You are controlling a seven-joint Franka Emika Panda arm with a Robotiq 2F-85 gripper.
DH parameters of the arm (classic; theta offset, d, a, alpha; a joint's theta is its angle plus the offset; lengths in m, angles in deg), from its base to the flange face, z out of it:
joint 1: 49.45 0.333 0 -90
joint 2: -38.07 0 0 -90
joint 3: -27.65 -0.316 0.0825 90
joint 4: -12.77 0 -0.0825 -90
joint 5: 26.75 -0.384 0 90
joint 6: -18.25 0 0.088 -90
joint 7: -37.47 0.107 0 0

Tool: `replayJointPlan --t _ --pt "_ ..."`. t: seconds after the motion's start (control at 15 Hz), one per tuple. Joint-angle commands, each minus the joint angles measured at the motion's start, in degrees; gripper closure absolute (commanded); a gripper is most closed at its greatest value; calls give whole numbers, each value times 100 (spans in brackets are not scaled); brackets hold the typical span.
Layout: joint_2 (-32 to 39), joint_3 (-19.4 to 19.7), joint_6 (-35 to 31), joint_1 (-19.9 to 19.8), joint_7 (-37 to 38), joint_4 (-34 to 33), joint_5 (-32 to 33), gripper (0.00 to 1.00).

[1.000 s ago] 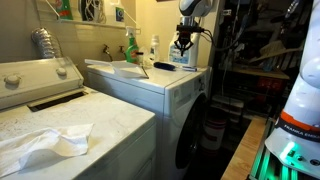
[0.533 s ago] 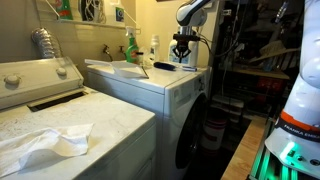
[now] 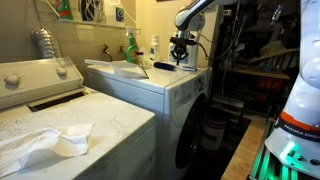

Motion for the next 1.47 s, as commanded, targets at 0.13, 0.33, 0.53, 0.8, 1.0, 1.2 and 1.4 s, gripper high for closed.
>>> replayJointPlan --t 0.13,0.33,0.53,0.8,1.0,1.2,1.4 --pt "235 11 -71 122 420 -151 -255 100" --pt "283 -21 -150 203 747 -218 -334 100" --pt "342 -61 -109 290 1145 -305 -433 100" --pt "446 85 -128 486 1593 -315 220 100" --pt "285 165 55 520 1701 -79 634 100" --pt "134 179 313 513 1650 79 906 100" --pt "-37 12 677 440 1279 226 648 100"
